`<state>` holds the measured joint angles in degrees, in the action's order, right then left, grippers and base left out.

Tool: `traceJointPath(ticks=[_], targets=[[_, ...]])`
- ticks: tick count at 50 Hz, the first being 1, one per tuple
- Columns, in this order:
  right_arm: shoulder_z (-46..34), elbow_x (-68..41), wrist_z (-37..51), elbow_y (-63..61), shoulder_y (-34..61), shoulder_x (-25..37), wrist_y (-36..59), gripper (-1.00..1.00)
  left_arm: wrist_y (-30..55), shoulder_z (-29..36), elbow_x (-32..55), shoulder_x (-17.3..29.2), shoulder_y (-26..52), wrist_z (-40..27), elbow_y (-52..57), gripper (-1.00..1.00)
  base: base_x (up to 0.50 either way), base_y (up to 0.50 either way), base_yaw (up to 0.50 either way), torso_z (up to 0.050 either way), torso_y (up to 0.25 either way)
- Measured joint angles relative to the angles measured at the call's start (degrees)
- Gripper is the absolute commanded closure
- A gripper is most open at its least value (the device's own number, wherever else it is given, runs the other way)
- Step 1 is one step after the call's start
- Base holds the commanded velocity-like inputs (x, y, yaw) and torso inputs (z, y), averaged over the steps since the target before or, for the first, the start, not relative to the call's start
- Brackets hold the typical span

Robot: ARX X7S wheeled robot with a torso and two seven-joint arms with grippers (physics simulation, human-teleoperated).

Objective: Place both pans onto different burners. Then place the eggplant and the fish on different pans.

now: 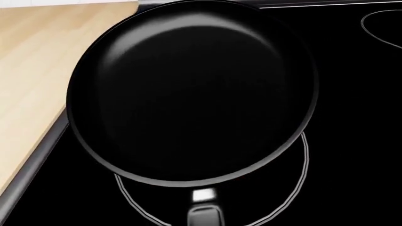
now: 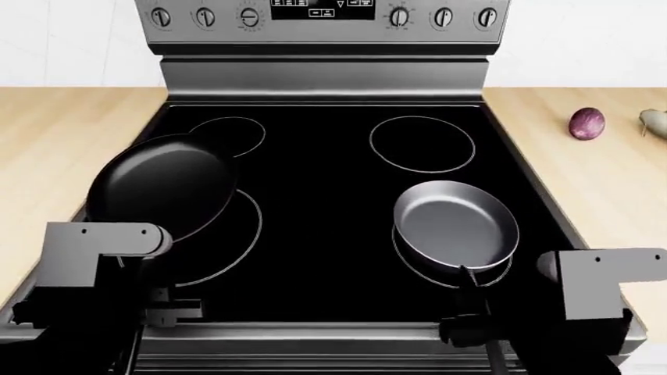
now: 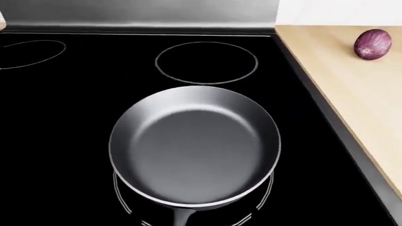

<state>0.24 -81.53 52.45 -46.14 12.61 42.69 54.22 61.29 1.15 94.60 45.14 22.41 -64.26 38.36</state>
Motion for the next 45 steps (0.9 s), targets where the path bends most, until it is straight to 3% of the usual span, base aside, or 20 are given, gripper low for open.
traceJointPath(ticks=[9, 26, 45], targets=[[1.2, -7.6, 6.1, -4.8, 4.4, 3.1, -0.6, -1.0, -0.2, 0.2, -0.3, 0.2, -0.1, 0.2, -0.2, 1.0, 0.0, 0.0, 0.0, 0.0, 0.002], [2.3, -29.3, 21.3, -11.0, 24.1, 12.9, -5.4, -1.0, 0.3, 2.5, -3.0, -0.5, 1.9, 1.8, -2.8, 1.0, 0.0, 0.0, 0.0, 0.001, 0.001], [5.2, -34.2, 24.4, -10.8, 28.2, 16.2, -6.4, -1.0, -0.3, 6.4, -9.9, -2.9, 0.9, 6.9, -7.1, 1.0, 0.0, 0.0, 0.0, 0.001, 0.002]])
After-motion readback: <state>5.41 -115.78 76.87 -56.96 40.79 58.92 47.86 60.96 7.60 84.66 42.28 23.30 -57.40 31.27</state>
